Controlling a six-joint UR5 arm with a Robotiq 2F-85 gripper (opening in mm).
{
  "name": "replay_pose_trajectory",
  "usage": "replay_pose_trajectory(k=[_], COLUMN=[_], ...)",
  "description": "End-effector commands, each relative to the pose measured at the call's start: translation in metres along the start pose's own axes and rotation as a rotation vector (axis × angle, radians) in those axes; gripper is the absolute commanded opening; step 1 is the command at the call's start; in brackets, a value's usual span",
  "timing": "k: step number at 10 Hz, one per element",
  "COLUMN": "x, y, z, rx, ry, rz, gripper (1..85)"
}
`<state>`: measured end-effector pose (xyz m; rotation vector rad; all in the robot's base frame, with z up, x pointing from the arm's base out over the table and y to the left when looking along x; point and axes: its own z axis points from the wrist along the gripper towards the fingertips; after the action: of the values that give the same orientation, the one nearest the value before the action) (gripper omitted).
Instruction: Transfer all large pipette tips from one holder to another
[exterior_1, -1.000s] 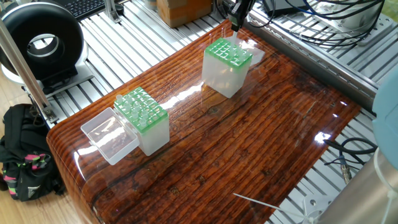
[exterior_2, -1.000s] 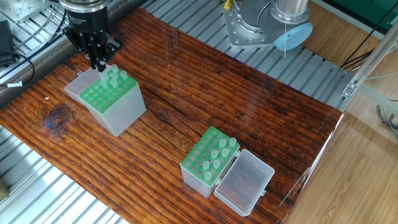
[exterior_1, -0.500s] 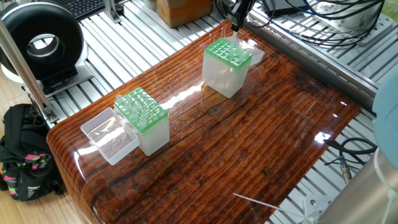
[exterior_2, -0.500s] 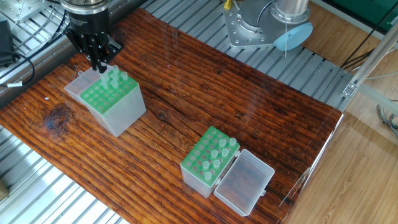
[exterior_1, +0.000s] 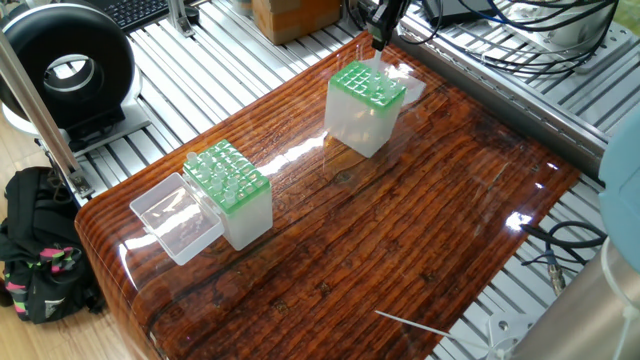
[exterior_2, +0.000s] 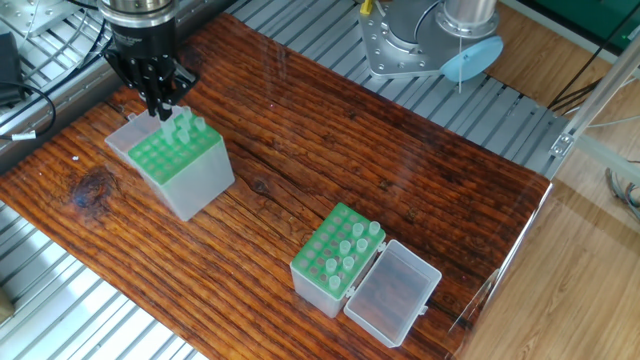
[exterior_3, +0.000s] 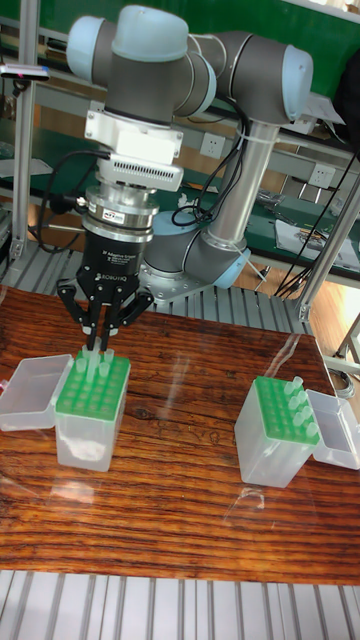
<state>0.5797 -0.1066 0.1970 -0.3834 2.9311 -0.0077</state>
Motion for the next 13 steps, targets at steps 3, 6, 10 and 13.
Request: replay_pose_trajectory(k=[3,6,10,13], x=[-0.013,-0.016,-0.023,-0.024], y=[0.005,0.002,-0.001,0.000], z=[-0.001,-0.001,-0.001,-0.001], rx=[-0.023,-0.009,0.002,-0.001], ry=[-0.051,-0.061,-0.088,-0.093], rz=[-0.006,-0.015,-0.029,-0.042], gripper=[1.0,1.0,1.0,1.0])
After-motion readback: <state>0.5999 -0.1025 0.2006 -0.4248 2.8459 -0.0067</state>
